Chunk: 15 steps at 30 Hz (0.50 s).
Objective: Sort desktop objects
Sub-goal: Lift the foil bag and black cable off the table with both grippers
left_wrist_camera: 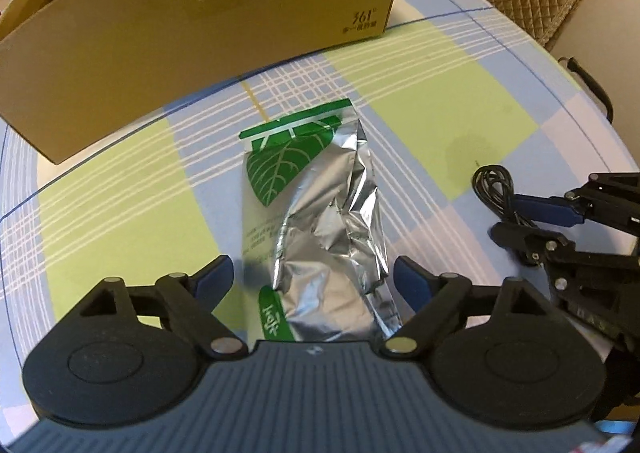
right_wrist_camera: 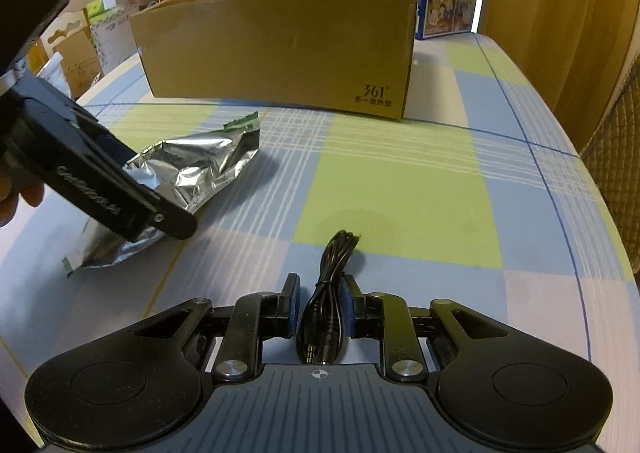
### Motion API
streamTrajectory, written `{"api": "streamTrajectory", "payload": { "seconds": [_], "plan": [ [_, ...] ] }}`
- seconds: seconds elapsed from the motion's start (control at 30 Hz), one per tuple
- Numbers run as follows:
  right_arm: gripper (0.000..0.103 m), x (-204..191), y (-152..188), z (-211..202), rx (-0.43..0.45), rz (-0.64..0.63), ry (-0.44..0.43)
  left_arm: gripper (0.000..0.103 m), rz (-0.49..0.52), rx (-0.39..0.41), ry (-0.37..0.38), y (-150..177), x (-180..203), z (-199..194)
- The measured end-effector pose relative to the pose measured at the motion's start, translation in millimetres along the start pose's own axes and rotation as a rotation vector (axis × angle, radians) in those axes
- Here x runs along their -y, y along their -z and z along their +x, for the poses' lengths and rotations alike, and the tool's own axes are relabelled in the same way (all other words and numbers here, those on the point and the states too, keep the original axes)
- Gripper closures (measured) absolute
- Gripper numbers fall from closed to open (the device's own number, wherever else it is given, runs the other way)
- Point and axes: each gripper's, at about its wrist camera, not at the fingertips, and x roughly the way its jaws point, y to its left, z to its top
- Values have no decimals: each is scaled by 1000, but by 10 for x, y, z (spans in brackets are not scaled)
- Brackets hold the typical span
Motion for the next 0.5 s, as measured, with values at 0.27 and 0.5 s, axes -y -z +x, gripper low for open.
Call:
{"api": "streamTrajectory", "payload": {
  "seconds": [0.27,0.5],
  "plan": [
    [74,-88,17,29,26,-2,1,38,-40,28,-15,35,-13,53],
    [74,-58,16,38,36,15,16,47,-95,55,-25,187,-37,-60]
  ]
}}
